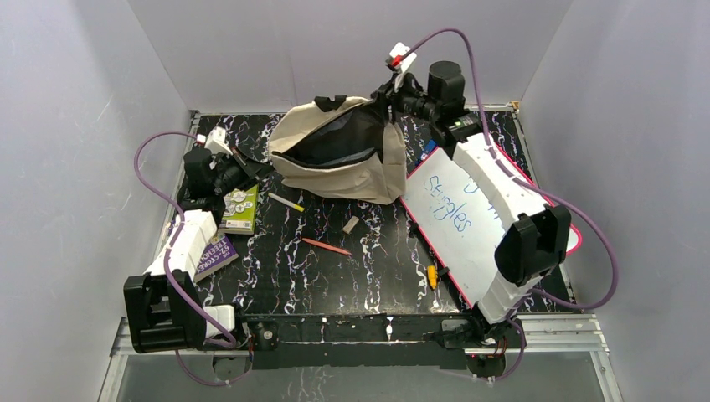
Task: Pack the student bag
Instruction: Unzip the student bag at the center of the board.
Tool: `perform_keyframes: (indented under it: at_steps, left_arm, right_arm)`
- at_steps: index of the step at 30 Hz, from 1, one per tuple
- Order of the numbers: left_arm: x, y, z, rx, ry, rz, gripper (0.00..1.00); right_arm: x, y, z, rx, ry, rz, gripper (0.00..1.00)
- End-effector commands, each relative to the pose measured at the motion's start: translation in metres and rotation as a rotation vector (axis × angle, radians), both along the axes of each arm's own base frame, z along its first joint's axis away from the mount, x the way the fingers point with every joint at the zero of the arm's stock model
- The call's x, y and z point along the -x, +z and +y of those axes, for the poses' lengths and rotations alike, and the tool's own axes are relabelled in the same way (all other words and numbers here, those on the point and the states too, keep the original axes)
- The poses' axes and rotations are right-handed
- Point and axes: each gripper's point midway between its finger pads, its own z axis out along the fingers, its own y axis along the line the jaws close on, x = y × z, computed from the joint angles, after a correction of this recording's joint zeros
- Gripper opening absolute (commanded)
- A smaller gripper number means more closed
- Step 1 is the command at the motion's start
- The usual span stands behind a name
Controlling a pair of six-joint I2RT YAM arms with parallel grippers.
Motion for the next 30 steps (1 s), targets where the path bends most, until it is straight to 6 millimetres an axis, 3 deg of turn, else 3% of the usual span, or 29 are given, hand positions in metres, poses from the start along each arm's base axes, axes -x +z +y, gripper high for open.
perform_keyframes:
  at_steps: [1,6,9,11,15,18,20,26,28,30]
  left_arm:
    - [-0.007,0.02,0.003,-0.014,-0.034,-0.056,0.0]
    - [-0.006,0.035,-0.003,-0.001,-0.079,-0.087,0.0]
    - [-0.006,0.039,-0.004,0.005,-0.086,-0.094,0.0]
    - [-0.006,0.038,-0.005,0.007,-0.086,-0.091,0.0]
    - [-0.006,0.039,-0.005,0.016,-0.089,-0.089,0.0]
    - [-0.006,0.041,-0.006,0.016,-0.087,-0.093,0.0]
    - [-0.006,0.041,-0.005,0.015,-0.086,-0.091,0.0]
    - [-0.007,0.041,-0.004,0.022,-0.071,-0.079,0.0]
    - [-0.007,0.042,-0.003,0.021,-0.067,-0.082,0.0]
    - [-0.006,0.044,-0.004,0.021,-0.069,-0.085,0.0]
  right_arm:
    - [0.015,0.086,-0.032,-0.058,-0.047,-0.265,0.59]
    - [0.031,0.1,-0.028,-0.019,-0.054,-0.39,0.77]
    - [0.053,0.116,-0.011,0.01,-0.042,-0.483,0.81]
    - [0.07,0.121,0.01,0.064,-0.03,-0.552,0.81]
    - [0.113,0.091,0.065,0.277,0.097,-0.714,0.82]
    - [0.14,0.063,0.094,0.384,0.193,-0.807,0.83]
    - [0.156,0.056,0.11,0.396,0.232,-0.839,0.83]
    - [0.188,0.047,0.138,0.363,0.281,-0.801,0.84]
    - [0.186,0.049,0.142,0.331,0.221,-0.712,0.86]
    - [0.175,0.049,0.141,0.253,0.101,-0.497,0.87]
